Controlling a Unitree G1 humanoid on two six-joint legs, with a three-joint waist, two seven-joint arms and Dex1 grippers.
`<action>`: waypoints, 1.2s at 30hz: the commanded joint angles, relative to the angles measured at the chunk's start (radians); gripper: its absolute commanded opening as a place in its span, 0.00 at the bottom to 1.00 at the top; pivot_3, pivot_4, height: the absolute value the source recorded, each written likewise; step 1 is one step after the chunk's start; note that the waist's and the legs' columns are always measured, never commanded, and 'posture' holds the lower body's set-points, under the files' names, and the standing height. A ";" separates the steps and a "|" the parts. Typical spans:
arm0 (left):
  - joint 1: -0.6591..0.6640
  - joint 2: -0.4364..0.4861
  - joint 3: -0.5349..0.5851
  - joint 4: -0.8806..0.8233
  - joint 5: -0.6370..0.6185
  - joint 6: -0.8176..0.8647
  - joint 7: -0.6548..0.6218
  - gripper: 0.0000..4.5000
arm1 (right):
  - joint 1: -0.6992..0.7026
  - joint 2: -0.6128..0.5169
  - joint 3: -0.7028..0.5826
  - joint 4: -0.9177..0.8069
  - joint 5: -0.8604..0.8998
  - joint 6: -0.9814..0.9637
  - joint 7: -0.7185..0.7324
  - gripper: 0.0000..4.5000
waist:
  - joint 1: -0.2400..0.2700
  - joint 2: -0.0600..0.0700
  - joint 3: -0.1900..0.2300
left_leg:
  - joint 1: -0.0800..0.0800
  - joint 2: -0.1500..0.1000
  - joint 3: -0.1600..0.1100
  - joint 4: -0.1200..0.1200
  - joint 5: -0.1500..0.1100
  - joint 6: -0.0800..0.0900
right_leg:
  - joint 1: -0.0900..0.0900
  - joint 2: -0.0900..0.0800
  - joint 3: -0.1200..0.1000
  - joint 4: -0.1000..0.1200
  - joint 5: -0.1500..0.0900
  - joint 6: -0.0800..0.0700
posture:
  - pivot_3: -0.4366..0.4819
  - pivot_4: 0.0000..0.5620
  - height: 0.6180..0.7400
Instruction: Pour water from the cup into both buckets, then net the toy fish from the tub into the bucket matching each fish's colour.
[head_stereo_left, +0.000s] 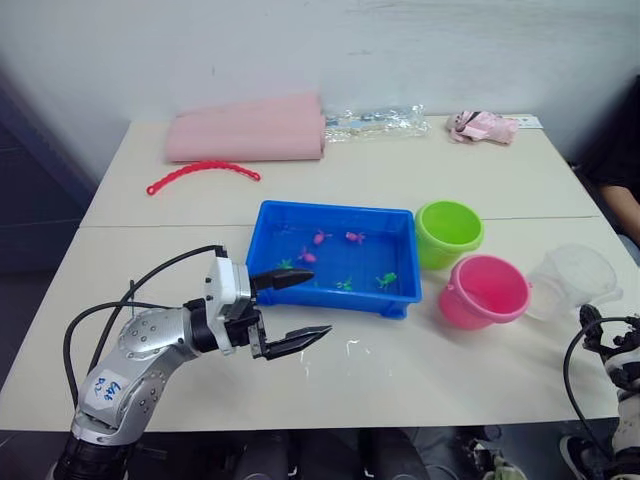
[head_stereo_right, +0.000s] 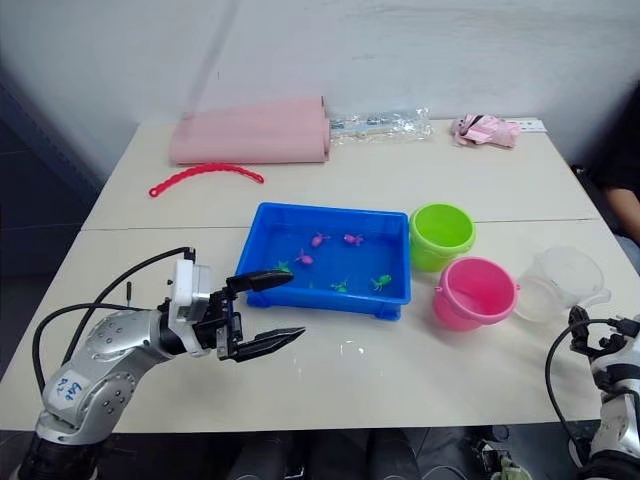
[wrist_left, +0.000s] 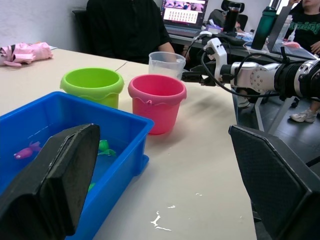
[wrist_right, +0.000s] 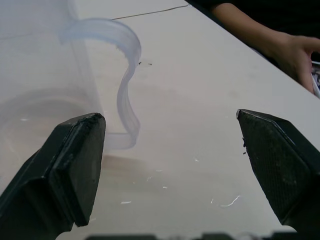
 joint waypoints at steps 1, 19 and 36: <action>-0.012 0.015 0.019 -0.022 0.008 -0.020 -0.005 0.99 | -0.031 -0.036 -0.001 0.054 -0.010 -0.049 -0.006 1.00 | 0.000 0.000 0.000 | 0.000 0.000 0.000 0.000 0.000 0.000 | 0.000 0.000 0.000 0.000 0.000 0.000 | 0.48 0.27 1.00; -0.042 0.034 0.022 0.012 0.030 -0.050 -0.028 1.00 | -0.219 -0.082 0.011 0.300 0.033 -0.069 0.183 0.70 | -0.022 0.000 0.000 | 0.000 0.001 0.002 0.000 0.000 0.000 | 0.000 0.001 0.000 -0.002 0.000 0.000 | 0.48 0.27 1.00; -0.031 0.020 0.017 0.030 0.042 -0.070 -0.023 1.00 | -0.232 -0.112 -0.009 0.184 0.072 -0.079 0.204 0.01 | -0.021 0.002 0.002 | 0.000 0.001 0.003 0.000 -0.001 -0.001 | 0.000 0.000 0.000 -0.003 0.000 0.000 | 0.48 0.27 1.00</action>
